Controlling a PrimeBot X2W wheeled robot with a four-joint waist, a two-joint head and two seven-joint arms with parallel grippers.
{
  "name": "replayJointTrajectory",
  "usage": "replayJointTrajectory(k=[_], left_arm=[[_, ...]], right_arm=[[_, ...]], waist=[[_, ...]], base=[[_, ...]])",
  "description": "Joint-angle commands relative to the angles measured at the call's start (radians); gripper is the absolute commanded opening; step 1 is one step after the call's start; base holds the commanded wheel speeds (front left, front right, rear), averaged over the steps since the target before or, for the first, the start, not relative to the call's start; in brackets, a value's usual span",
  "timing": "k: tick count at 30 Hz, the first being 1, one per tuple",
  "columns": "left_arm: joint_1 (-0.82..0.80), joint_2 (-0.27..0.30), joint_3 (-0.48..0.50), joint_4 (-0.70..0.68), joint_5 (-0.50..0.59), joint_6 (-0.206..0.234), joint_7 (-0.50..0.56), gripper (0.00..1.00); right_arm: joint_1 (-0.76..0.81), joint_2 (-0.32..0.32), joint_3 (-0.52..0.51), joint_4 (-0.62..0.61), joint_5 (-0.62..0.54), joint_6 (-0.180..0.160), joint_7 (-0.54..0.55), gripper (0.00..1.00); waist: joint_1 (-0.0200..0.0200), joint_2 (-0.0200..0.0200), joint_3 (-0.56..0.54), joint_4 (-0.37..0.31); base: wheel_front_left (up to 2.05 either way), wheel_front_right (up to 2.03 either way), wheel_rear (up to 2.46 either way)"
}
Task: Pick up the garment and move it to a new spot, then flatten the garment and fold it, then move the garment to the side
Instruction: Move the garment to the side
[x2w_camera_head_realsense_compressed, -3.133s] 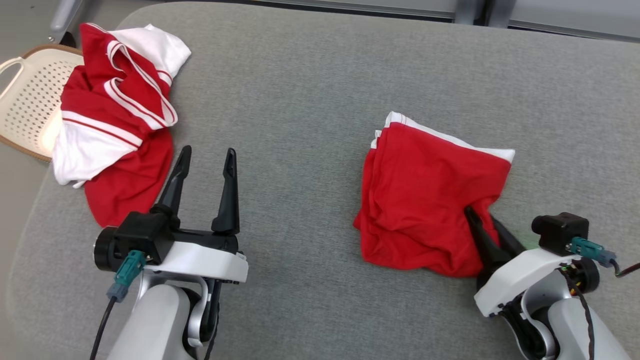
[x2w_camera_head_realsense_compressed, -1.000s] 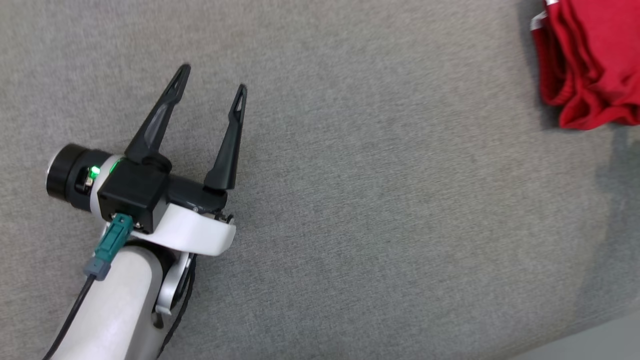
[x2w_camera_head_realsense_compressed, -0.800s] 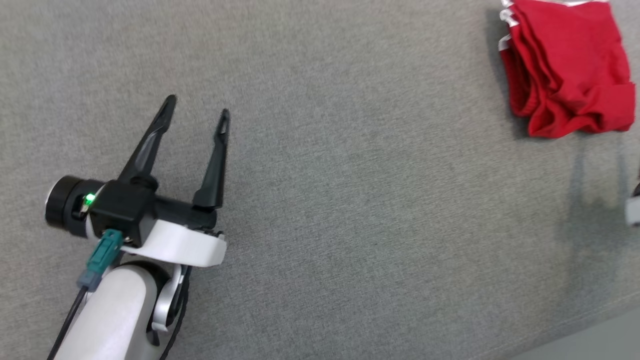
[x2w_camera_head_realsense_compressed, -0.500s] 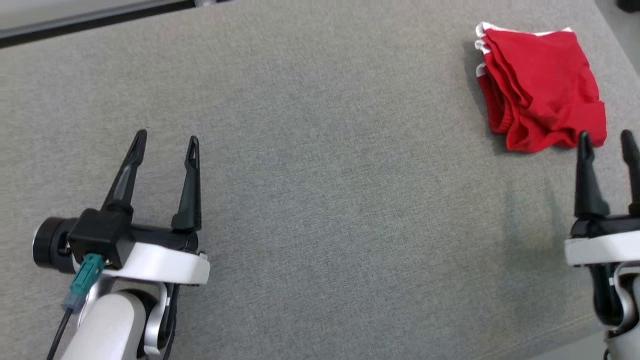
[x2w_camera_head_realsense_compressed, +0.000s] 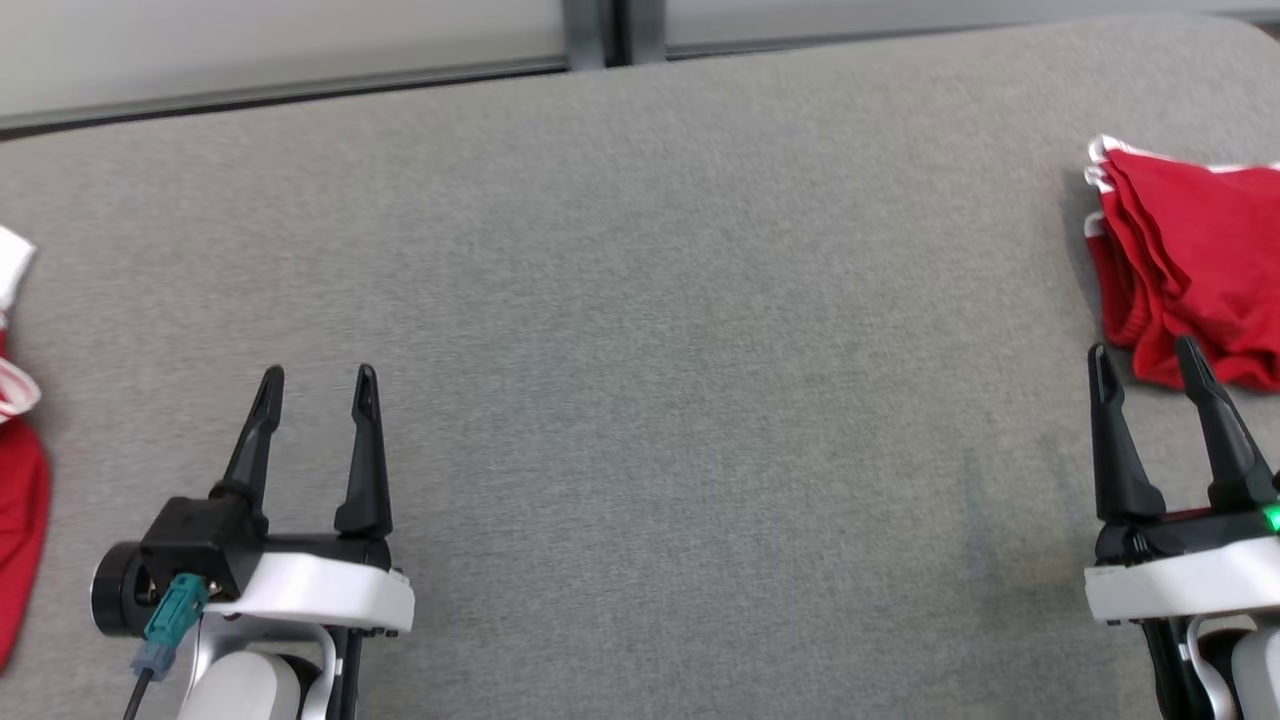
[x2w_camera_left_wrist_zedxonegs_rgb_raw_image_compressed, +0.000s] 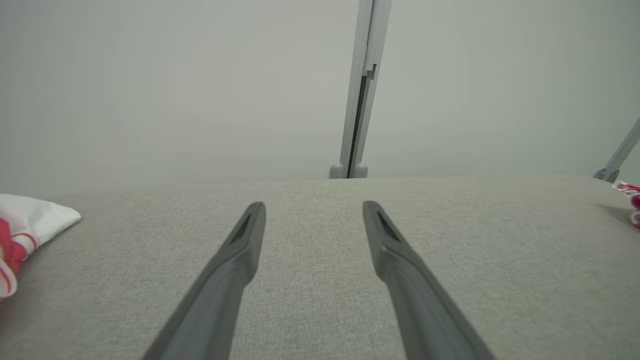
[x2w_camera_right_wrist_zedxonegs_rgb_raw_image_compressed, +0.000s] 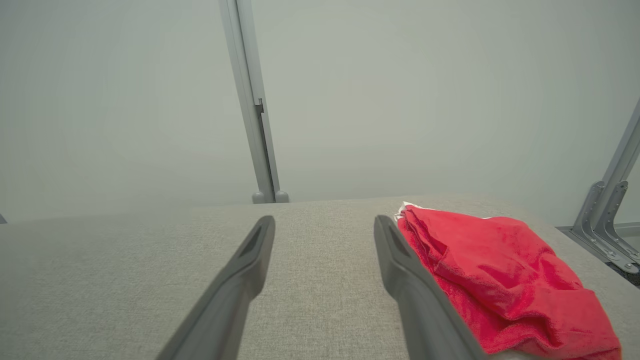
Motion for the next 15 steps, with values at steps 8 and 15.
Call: replayJointTrajectory(k=[8, 15], left_arm=[[0.079, 0.006, 0.004, 0.057, -0.029, -0.016, -0.027, 1.0], [0.139, 0.016, -0.004, 0.082, -0.038, -0.016, -0.021, 1.0]], right_arm=[[0.12, 0.024, -0.033, -0.083, -0.035, 0.0, 0.074, 1.0], [0.211, 0.038, -0.043, -0.125, -0.052, 0.0, 0.126, 1.0]], waist=[[0.0, 0.0, -0.136, 0.096], [0.0, 0.0, -0.215, 0.095]], base=[[0.0, 0.0, 0.0], [0.0, 0.0, 0.0]])
